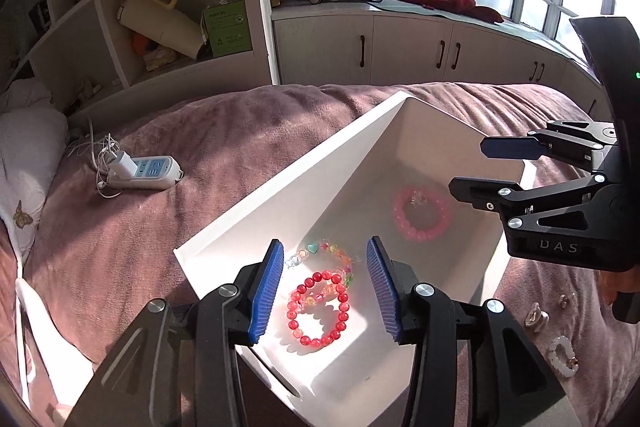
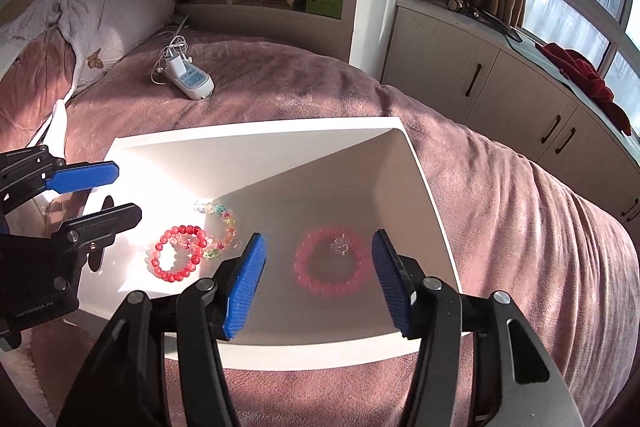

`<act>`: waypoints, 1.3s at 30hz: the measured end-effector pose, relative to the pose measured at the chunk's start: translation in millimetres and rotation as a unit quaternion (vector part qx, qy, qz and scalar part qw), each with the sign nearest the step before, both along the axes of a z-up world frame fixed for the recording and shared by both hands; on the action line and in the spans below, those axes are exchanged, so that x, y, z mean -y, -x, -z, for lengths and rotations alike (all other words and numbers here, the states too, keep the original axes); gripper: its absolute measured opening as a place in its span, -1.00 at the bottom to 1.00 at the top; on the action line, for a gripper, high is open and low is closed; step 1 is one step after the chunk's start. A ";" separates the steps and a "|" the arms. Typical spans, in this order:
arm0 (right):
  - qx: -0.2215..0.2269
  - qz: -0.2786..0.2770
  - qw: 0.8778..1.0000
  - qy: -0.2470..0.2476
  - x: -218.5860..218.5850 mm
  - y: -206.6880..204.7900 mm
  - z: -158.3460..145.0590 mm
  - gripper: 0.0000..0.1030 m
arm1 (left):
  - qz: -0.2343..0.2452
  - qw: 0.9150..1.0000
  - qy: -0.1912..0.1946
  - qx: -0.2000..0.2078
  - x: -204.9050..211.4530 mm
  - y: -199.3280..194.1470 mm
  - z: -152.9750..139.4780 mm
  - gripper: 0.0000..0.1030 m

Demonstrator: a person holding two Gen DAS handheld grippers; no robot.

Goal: Organize jewelry
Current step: 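Open both tools to release the red bracelet and charm into the box, then withdraw both open tools from the box toward the white bead bracelet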

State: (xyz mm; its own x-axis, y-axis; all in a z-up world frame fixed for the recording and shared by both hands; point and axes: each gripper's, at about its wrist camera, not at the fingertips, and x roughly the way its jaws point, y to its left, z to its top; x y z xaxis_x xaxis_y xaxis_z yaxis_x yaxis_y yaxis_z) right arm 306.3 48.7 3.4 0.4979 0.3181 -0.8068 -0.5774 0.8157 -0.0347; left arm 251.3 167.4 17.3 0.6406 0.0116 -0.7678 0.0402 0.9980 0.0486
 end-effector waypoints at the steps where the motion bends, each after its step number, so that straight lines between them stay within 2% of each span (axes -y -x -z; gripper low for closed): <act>1: 0.007 0.000 1.000 -0.002 0.7 3.5 -6.0 0.06 | 0.002 1.000 -0.002 0.007 1.7 3.0 -5.8 -0.05; 8: 0.056 -0.002 0.998 -0.034 18.3 30.4 -51.3 0.13 | 0.014 0.998 -0.021 0.051 15.4 27.3 -42.7 0.00; 13: 0.080 -0.009 0.995 -0.053 35.0 54.6 -81.7 0.18 | 0.020 0.996 -0.014 0.083 23.4 49.4 -65.0 0.14; 23: 0.111 -0.014 0.990 -0.087 75.6 106.8 -119.2 0.23 | 0.039 0.989 -0.008 0.141 54.0 103.1 -96.5 0.39; 30: 0.114 -0.005 0.988 -0.101 112.0 131.7 -118.8 0.33 | 0.044 0.987 0.012 0.155 71.1 131.0 -99.3 0.56; 39: 0.102 0.016 0.990 -0.091 152.0 145.3 -92.5 0.33 | 0.075 0.984 0.010 0.159 104.4 149.0 -76.3 0.68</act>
